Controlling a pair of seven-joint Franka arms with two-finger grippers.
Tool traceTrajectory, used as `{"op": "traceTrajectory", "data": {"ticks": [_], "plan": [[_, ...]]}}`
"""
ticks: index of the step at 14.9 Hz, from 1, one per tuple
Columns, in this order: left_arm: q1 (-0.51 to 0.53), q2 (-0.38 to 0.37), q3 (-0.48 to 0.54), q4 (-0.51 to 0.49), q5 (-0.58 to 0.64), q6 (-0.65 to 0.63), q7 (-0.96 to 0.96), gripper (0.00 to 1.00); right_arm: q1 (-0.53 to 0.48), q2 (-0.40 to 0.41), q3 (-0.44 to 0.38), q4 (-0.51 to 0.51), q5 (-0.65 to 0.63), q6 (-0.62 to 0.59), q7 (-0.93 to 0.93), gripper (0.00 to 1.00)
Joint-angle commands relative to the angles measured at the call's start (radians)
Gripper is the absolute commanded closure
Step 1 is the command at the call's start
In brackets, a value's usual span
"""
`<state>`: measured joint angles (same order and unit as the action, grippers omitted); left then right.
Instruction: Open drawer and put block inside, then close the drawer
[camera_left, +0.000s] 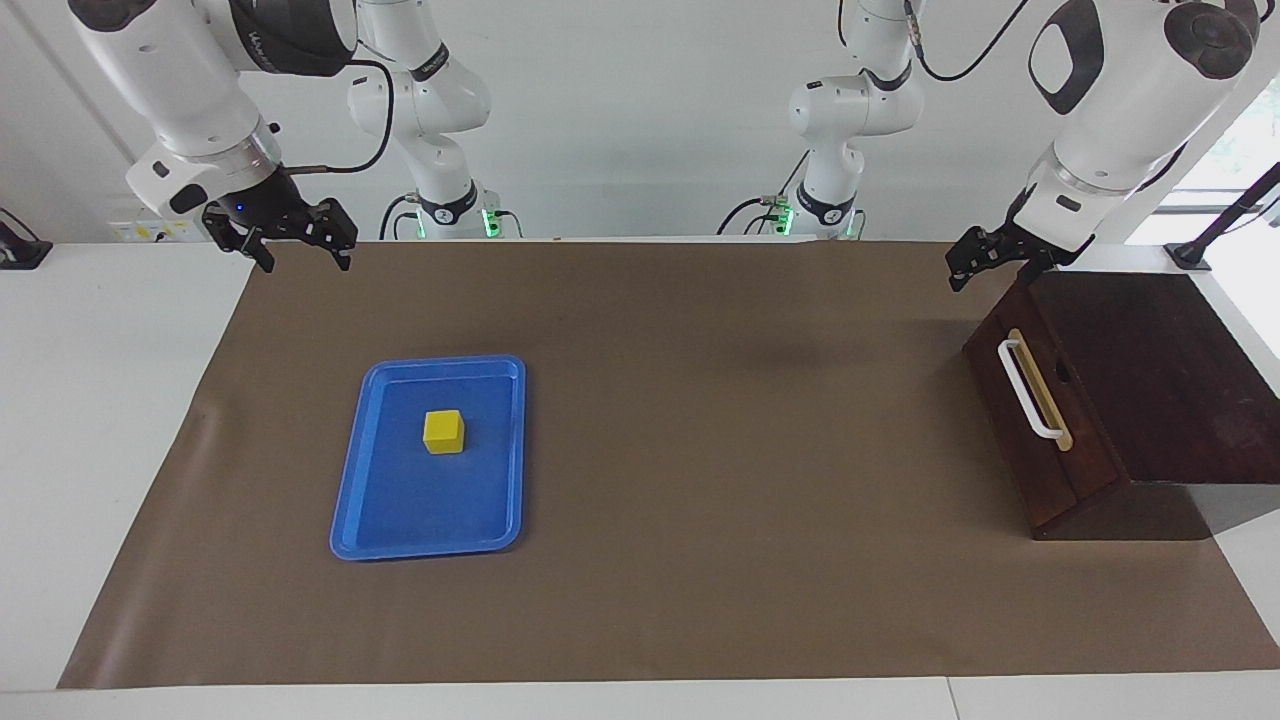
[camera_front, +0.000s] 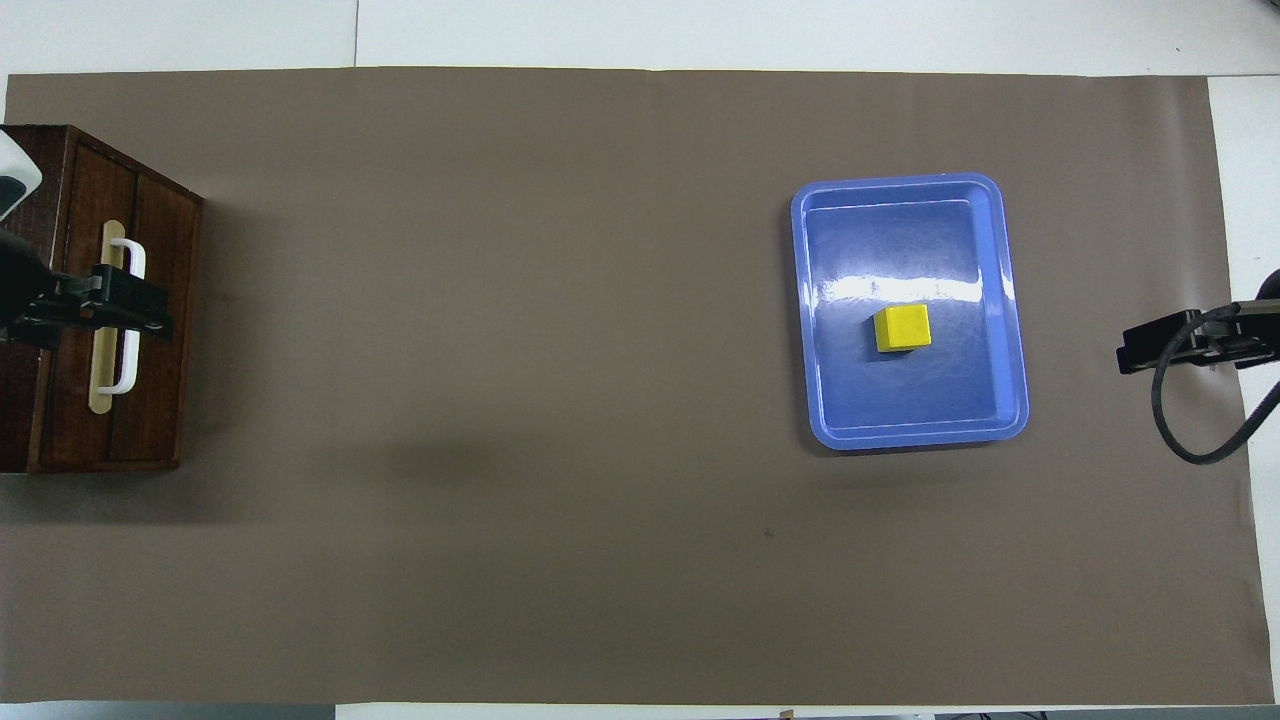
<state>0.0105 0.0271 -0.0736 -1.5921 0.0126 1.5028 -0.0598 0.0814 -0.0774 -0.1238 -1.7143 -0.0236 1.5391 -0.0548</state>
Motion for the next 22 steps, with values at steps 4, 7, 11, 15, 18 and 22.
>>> {"op": "traceTrajectory", "data": {"ticks": [4, 7, 11, 15, 18, 22], "plan": [[0.008, -0.022, -0.002, -0.022, -0.002, 0.013, 0.003, 0.0, -0.015, -0.019, 0.0, -0.011, -0.015, 0.015, -0.022, 0.0], [0.008, -0.022, -0.002, -0.022, -0.002, 0.013, 0.003, 0.0, -0.012, -0.019, 0.001, -0.013, -0.013, 0.022, -0.017, 0.0], [0.006, -0.022, -0.002, -0.022, -0.002, 0.013, 0.003, 0.0, -0.015, -0.001, 0.0, -0.031, -0.001, 0.107, 0.192, 0.0], [0.008, -0.022, -0.002, -0.022, -0.002, 0.013, 0.003, 0.0, -0.012, 0.085, 0.001, -0.013, 0.045, 0.145, 0.583, 0.01], [0.008, -0.022, -0.002, -0.022, -0.002, 0.013, 0.003, 0.0, -0.025, 0.171, -0.005, 0.008, 0.16, 0.174, 0.81, 0.01], [0.006, -0.022, -0.002, -0.022, -0.002, 0.013, 0.003, 0.0, -0.044, 0.276, -0.01, 0.076, 0.351, 0.199, 1.174, 0.06]]}}
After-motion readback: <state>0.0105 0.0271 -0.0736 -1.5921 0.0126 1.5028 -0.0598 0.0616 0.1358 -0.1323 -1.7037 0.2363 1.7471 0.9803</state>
